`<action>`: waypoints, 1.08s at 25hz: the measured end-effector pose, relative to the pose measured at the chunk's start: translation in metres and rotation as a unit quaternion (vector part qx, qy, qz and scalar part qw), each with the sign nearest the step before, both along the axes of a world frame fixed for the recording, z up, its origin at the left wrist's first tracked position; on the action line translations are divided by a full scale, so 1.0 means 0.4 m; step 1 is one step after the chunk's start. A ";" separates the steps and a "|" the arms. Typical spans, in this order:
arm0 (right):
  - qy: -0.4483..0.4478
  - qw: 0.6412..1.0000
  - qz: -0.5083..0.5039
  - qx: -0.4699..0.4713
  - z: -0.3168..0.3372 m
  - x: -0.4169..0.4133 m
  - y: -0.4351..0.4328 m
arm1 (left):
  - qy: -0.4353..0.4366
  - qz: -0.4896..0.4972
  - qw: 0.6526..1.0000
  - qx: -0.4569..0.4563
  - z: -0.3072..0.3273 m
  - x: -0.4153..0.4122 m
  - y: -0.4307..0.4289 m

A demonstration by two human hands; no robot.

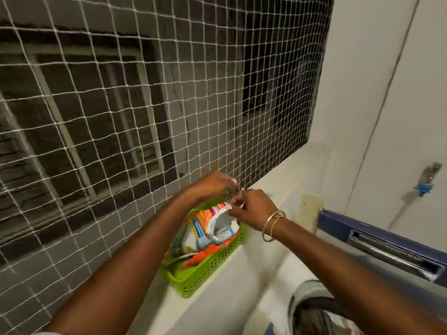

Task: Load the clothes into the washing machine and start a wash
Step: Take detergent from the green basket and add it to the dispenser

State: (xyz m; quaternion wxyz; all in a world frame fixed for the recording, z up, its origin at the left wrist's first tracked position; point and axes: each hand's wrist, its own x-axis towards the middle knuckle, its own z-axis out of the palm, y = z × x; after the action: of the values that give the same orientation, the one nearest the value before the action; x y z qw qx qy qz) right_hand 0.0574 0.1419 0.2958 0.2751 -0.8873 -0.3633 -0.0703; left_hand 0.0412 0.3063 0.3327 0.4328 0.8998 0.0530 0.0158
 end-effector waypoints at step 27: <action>-0.020 0.983 -0.049 -0.174 0.007 -0.054 0.012 | -0.007 -0.027 0.993 -0.110 -0.068 0.020 0.015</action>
State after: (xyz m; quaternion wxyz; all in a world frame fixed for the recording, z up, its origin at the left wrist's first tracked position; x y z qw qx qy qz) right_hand 0.0357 0.1467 0.2986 0.1056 -0.9367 -0.3316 -0.0374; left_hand 0.0492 0.3122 0.3057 0.5302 0.8474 0.0271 0.0048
